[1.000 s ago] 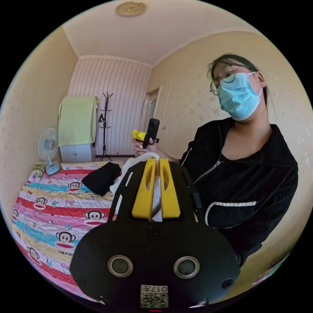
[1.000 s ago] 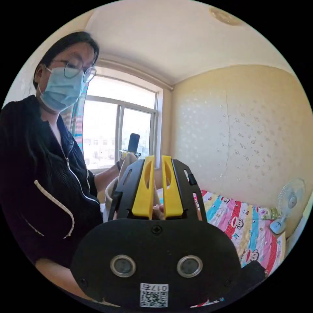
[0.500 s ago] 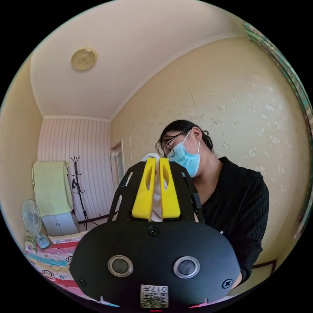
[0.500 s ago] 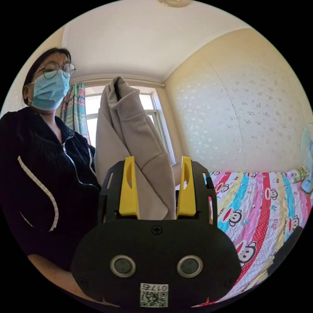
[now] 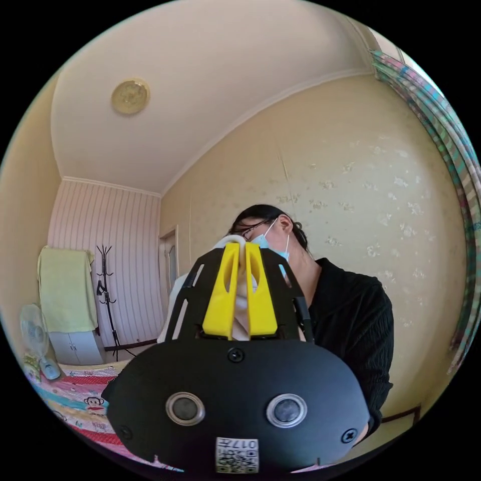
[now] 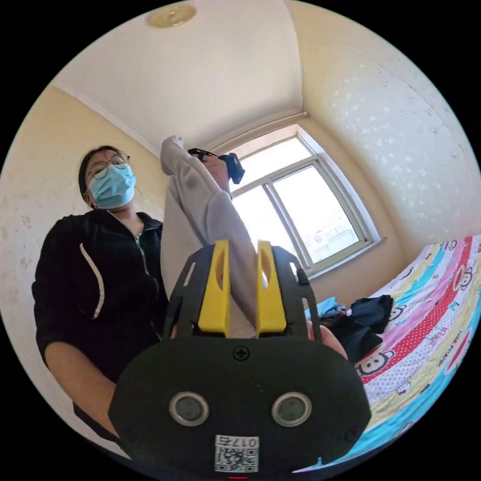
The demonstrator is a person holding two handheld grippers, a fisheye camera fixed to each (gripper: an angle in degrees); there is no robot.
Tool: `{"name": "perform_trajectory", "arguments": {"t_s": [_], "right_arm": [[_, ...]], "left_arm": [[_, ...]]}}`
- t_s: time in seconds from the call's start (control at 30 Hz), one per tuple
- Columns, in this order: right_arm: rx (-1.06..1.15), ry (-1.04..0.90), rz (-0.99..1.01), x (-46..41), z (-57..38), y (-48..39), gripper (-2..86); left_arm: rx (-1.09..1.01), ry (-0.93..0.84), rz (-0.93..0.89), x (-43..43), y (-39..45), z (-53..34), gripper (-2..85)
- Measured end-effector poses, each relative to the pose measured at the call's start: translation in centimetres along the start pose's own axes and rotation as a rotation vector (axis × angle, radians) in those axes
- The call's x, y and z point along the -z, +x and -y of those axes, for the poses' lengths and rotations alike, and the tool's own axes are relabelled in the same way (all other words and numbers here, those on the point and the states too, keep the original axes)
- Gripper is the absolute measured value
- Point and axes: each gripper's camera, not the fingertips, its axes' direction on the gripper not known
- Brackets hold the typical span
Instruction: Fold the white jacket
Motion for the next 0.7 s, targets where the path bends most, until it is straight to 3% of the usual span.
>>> {"name": "perform_trajectory", "arguments": {"t_s": [0.1, 0.4, 0.53, 0.7], "right_arm": [[0.019, -0.046, 0.053, 1.2, -0.8, -0.8, 3.4], [0.312, 0.041, -0.588, 9.1, 6.8, -16.9, 1.8], [0.500, -0.078, -0.782, 7.4, 13.3, -25.2, 1.6], [0.644, -0.072, -0.945, 4.2, 18.6, -33.7, 1.6]], "left_arm": [[0.003, -0.006, 0.116, 1.9, 2.8, 0.6, 0.6], [0.191, -0.098, 0.680, 8.0, 10.2, 0.2, 0.6], [0.233, -0.173, 0.808, 8.0, 10.7, 1.3, 0.5], [0.240, -0.250, 0.931, 5.8, 10.8, 4.4, 0.5]]}}
